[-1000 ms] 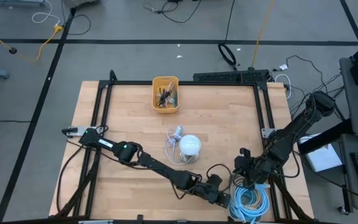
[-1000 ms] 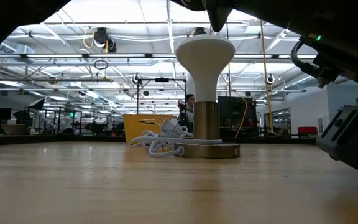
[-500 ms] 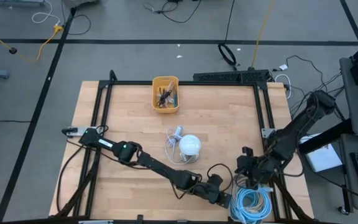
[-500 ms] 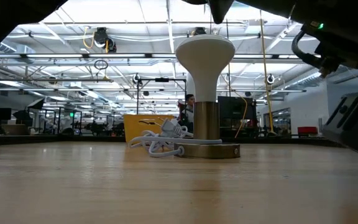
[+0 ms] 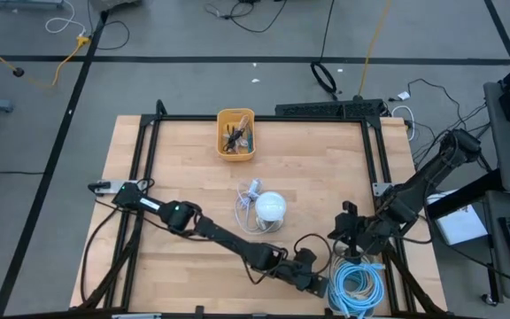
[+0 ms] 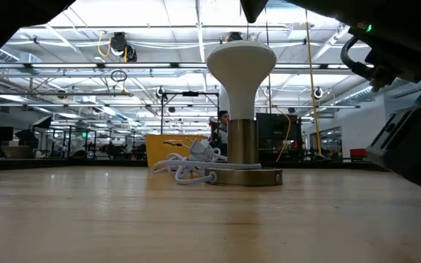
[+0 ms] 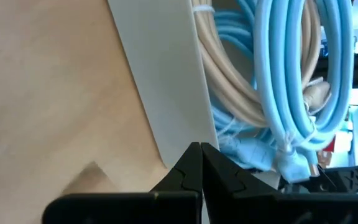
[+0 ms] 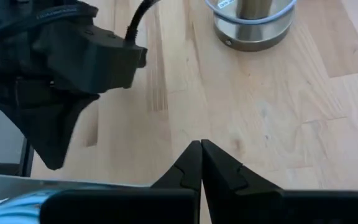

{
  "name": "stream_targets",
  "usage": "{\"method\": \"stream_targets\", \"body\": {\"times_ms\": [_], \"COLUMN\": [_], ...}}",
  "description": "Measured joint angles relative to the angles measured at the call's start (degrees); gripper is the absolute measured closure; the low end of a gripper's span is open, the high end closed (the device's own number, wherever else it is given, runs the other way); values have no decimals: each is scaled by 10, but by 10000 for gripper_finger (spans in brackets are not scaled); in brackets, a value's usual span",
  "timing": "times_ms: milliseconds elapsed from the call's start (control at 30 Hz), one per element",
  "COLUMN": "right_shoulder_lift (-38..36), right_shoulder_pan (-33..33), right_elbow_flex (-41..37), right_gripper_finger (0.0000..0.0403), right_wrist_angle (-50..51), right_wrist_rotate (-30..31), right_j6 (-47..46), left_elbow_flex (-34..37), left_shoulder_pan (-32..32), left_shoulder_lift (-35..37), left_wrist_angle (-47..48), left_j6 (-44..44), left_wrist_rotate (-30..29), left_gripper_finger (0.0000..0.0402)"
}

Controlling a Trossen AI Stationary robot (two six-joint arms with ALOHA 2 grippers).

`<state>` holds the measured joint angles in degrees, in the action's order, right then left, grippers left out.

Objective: Pick & Place USB Port
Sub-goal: Adjust the gray bin

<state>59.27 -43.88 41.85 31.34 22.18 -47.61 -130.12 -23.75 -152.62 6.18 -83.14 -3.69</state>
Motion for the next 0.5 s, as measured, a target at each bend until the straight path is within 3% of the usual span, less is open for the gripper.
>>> {"method": "stream_targets", "body": {"times_ms": [500], "right_shoulder_lift": [-10], "right_shoulder_pan": [16], "right_elbow_flex": [0], "right_gripper_finger": [403], "right_wrist_angle": [-34], "right_wrist_rotate": [28], "right_j6": [-11], "left_elbow_flex": [-9], "left_shoulder_pan": [-45], "left_shoulder_lift": [1], "left_wrist_angle": [-15], "left_j6": [-54], "left_wrist_rotate": [-24], "left_gripper_finger": [401]}}
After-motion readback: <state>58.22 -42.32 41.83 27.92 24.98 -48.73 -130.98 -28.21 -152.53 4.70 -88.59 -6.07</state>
